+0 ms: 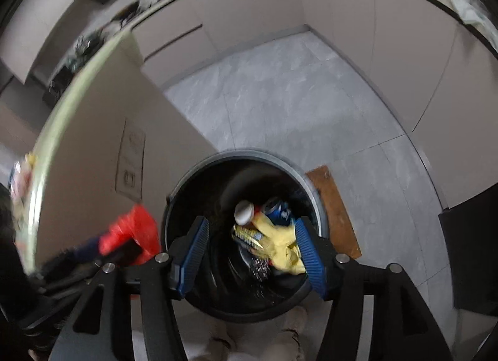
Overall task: Collect trash
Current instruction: 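Carry the red bag and yellow cloth to the black bucket and release both, then return both open tools to the table over the remaining trash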
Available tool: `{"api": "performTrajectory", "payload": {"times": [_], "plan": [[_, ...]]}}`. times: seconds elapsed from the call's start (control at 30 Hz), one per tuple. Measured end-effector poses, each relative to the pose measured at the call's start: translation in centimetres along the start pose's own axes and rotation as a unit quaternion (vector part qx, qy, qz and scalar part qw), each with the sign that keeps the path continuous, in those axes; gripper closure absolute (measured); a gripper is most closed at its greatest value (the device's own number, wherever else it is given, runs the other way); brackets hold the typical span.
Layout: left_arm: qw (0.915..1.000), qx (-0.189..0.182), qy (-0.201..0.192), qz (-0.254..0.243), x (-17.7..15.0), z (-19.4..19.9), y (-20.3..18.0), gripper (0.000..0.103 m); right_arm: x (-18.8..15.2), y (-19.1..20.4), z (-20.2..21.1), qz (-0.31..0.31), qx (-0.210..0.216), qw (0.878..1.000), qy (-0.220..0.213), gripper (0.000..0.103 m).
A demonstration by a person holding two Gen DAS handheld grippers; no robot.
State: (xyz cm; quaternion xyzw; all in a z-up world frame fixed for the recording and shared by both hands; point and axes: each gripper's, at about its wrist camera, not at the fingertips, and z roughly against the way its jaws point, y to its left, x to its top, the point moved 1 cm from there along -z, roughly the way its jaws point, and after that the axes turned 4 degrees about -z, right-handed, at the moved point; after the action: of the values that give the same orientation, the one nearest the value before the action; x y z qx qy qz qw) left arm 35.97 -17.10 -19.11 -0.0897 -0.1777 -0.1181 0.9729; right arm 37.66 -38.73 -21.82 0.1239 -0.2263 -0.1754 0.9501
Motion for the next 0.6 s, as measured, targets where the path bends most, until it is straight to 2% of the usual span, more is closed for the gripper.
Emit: {"api": "performTrajectory", "payload": {"times": [0.1,0.2,0.4,0.6], "plan": [[0.9997,0.001,-0.023,0.006,0.7,2.5,-0.1,0.036,1.2,0.4,2.1,-0.001,0.006,1.0,-0.031,0.043],[0.9992,-0.003,-0.04,0.003,1.1,4.8,-0.5,0.033,2.0,1.0,4.2,0.002,0.009,0.998,-0.057,0.043],[0.9967,-0.038,-0.072,0.004,1.0,10.6,0.9,0.032,2.3,3.4,7.9,-0.007,0.023,0.996,-0.089,0.043],[0.9921,-0.06,-0.11,-0.009,1.5,16.6,4.6,0.032,0.4,9.4,11.1,0.007,0.046,0.992,-0.114,0.042]]}}
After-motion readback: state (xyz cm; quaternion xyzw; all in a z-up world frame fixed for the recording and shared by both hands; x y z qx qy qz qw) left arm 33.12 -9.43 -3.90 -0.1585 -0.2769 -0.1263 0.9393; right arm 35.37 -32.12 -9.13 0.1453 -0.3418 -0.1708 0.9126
